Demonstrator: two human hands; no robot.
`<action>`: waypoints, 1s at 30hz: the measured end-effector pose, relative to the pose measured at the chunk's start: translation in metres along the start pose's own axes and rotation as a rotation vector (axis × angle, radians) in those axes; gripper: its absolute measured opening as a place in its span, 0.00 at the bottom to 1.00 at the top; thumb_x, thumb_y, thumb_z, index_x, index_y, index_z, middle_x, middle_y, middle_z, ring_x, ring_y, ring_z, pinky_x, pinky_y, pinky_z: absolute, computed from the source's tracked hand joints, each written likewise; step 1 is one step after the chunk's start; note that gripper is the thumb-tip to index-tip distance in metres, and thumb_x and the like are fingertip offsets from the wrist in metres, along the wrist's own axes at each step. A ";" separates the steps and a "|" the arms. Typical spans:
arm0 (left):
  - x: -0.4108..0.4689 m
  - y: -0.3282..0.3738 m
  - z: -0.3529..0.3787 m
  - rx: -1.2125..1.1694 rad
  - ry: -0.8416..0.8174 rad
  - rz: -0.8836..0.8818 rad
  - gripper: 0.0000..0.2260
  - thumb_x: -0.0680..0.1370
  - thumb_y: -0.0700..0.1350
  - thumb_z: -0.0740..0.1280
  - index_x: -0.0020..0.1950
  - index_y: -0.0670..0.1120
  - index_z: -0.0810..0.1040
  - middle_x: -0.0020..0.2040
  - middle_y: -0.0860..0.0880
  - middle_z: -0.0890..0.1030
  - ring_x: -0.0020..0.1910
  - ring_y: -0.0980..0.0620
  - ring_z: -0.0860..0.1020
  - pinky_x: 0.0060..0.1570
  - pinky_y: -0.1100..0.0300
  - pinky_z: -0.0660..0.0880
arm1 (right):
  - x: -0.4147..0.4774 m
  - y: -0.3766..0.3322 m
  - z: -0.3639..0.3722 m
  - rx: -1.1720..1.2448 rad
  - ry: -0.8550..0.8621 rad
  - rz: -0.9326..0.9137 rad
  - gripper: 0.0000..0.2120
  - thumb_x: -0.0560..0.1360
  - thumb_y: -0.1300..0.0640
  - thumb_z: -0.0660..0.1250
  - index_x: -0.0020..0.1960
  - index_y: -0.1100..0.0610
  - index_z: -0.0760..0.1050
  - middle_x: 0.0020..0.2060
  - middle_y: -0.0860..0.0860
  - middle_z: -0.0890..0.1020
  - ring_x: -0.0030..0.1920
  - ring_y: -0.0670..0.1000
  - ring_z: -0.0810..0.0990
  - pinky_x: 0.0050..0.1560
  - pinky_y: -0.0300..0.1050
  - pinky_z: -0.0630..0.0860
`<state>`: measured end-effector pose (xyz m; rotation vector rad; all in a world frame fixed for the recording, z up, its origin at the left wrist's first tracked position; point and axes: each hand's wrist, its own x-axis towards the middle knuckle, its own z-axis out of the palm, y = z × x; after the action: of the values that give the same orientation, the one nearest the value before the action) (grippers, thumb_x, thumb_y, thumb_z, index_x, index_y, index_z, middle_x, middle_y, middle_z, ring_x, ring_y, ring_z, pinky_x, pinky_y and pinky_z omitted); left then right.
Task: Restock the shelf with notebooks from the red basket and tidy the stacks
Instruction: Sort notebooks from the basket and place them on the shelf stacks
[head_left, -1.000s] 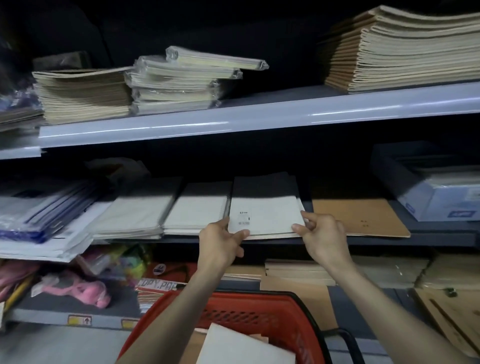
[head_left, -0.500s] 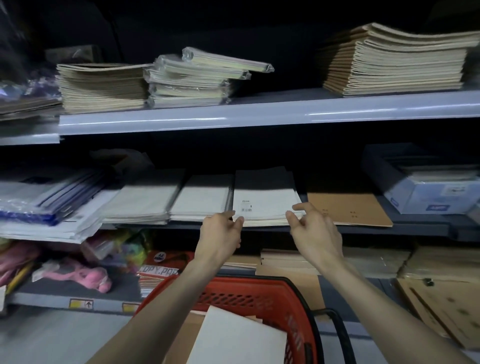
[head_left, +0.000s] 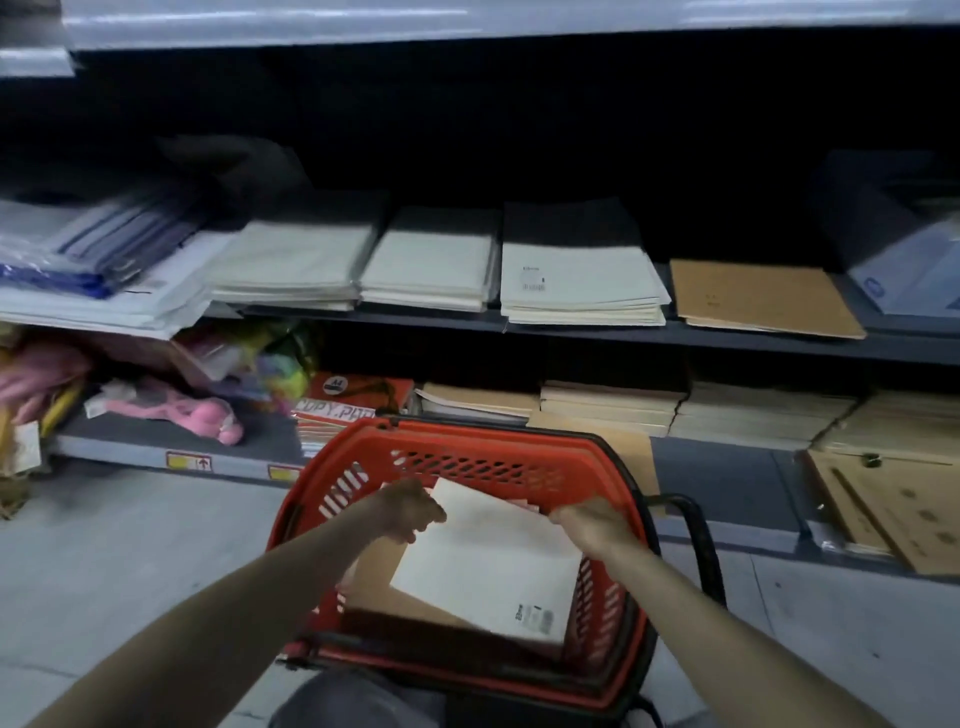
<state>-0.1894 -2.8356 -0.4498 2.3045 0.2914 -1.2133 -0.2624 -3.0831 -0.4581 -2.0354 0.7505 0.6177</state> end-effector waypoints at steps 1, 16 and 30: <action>0.014 -0.015 0.005 0.040 0.062 0.008 0.16 0.79 0.49 0.67 0.62 0.41 0.79 0.50 0.45 0.81 0.44 0.50 0.78 0.43 0.60 0.77 | 0.010 0.008 0.009 -0.001 -0.022 0.062 0.23 0.77 0.48 0.69 0.67 0.60 0.78 0.66 0.57 0.80 0.64 0.58 0.80 0.64 0.51 0.77; 0.038 -0.065 0.048 -0.443 0.135 -0.073 0.20 0.80 0.46 0.70 0.70 0.42 0.71 0.62 0.46 0.77 0.61 0.46 0.76 0.59 0.53 0.74 | 0.082 0.051 0.063 0.278 0.007 0.183 0.39 0.76 0.59 0.62 0.81 0.54 0.47 0.71 0.57 0.74 0.65 0.61 0.79 0.64 0.59 0.79; -0.118 0.009 -0.014 -0.890 0.249 0.363 0.08 0.82 0.42 0.68 0.61 0.45 0.80 0.49 0.46 0.87 0.47 0.44 0.86 0.39 0.53 0.80 | -0.080 -0.076 -0.092 0.663 0.084 -0.362 0.11 0.82 0.52 0.68 0.63 0.50 0.74 0.53 0.52 0.86 0.52 0.57 0.86 0.56 0.61 0.82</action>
<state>-0.2436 -2.8300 -0.3435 1.6083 0.3813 -0.4565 -0.2517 -3.1050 -0.3165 -1.5221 0.5202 0.0519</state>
